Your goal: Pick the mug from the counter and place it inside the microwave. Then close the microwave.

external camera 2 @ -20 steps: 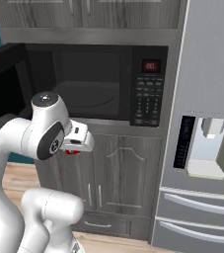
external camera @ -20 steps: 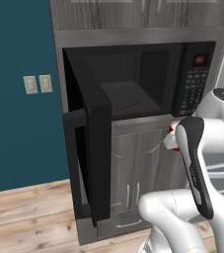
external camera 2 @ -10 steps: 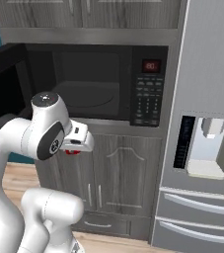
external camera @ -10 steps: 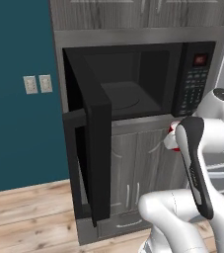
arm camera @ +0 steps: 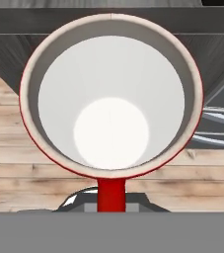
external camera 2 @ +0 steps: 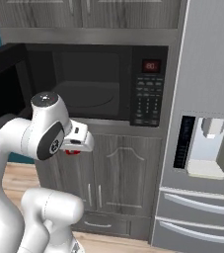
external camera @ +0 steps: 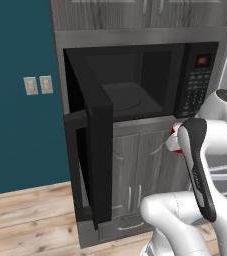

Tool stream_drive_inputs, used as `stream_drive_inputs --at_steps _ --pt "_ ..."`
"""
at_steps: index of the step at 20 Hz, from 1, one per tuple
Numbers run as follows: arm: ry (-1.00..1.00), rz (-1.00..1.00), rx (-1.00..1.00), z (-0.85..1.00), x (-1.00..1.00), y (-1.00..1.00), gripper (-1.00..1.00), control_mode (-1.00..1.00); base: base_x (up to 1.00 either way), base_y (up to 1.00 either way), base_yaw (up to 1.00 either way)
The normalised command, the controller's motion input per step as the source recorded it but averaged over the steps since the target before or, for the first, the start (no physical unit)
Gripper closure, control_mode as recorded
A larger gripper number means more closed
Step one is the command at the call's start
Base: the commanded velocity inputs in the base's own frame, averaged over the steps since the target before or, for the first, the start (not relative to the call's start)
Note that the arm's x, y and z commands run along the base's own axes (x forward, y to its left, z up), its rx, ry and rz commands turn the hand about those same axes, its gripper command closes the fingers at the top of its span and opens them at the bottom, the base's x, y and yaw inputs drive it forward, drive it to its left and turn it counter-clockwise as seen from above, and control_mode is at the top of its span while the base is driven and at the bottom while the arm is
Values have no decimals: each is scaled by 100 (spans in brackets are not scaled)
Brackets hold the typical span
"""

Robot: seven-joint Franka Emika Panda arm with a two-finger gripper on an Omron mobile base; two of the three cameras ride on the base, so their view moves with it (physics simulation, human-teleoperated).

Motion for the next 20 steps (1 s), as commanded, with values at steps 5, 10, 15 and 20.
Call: stream_drive_inputs --at_steps 5,10,15,20 --pt "-2 0 0 0 11 4 100 -100 0 0 0" --pt "-5 0 0 0 15 -2 100 -100 0 0 0" --pt "-18 8 0 0 -35 -3 100 -100 0 0 0" --pt "-16 2 0 10 -7 9 100 -100 0 0 0"
